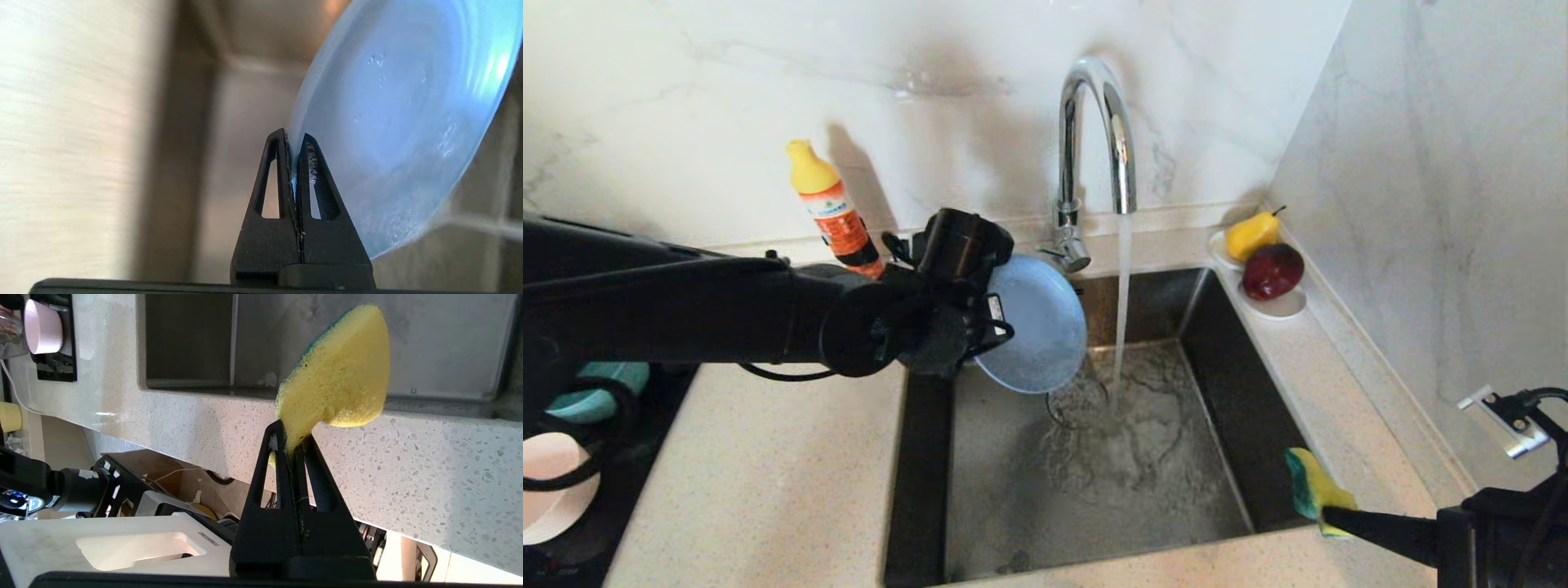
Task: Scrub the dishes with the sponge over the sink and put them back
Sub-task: Wash the plate
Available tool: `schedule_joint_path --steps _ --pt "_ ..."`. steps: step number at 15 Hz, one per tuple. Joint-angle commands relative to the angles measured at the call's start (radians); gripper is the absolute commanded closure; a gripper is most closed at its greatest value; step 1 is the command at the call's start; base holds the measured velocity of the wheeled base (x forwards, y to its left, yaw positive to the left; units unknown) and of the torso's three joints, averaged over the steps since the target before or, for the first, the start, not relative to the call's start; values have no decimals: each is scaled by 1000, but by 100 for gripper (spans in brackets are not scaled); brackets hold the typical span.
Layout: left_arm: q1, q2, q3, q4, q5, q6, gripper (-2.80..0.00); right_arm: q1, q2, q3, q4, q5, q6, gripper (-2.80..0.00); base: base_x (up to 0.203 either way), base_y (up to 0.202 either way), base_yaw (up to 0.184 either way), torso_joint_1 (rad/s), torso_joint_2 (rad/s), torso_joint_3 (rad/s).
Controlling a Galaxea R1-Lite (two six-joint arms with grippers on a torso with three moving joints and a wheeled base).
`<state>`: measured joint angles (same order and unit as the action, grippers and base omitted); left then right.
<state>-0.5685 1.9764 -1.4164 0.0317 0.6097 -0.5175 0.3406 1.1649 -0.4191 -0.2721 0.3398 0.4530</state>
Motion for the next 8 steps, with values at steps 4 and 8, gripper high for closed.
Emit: schedule_joint_path --steps 4,8 --pt "54 -205 146 -36 39 76 0 0 0 31 -7 -1 3 0 0 0 0 0 0 0" --pt "78 -280 322 -273 38 223 0 1 26 28 -9 2 2 0 0 0 0 0 0 0"
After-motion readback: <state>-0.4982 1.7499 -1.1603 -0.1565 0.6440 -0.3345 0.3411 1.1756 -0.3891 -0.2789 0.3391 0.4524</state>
